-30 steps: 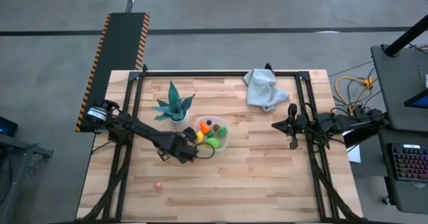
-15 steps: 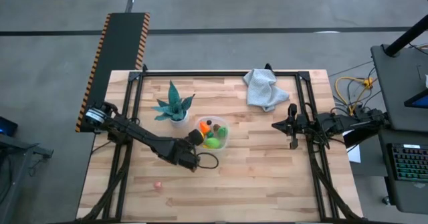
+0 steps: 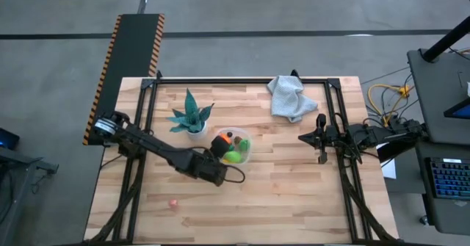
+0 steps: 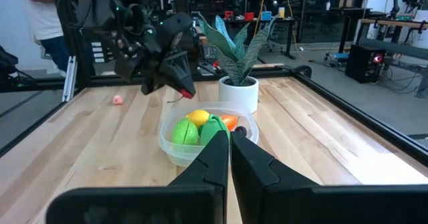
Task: Pick and placing Produce into tupperware
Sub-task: Put the red cherry into the container, then put the pink peach into the container
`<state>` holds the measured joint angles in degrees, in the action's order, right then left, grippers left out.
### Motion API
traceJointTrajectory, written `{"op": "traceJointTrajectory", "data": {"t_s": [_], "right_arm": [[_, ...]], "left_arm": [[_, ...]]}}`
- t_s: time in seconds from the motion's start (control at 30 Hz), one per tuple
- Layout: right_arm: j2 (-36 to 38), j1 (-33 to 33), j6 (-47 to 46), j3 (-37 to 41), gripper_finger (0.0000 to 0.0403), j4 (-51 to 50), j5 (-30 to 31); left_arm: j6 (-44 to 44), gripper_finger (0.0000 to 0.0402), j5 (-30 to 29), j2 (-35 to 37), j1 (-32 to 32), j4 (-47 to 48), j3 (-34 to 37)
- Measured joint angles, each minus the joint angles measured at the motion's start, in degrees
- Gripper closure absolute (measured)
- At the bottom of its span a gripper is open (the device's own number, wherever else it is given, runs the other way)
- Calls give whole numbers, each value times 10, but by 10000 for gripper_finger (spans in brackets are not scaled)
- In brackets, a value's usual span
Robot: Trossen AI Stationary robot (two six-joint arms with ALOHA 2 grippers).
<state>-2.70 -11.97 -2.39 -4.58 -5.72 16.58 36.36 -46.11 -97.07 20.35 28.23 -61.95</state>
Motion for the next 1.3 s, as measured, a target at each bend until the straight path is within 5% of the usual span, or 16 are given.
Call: {"op": "traceJointTrajectory", "data": {"t_s": [0.33, 0.97, 1.13, 1.3], "right_arm": [[0, 0, -1, 0, 394, 0, 0], [0, 0, -1, 0, 394, 0, 0], [0, 0, -1, 0, 394, 0, 0], [0, 0, 0, 0, 394, -5, 0]], "left_arm": [[0, 384, 8, -3, -28, -8, 5], [0, 227, 50, -3, -36, -6, 5], [2, 217, 11, 6, -16, 45, 3], [0, 217, 37, 30, 33, 139, -11]]}}
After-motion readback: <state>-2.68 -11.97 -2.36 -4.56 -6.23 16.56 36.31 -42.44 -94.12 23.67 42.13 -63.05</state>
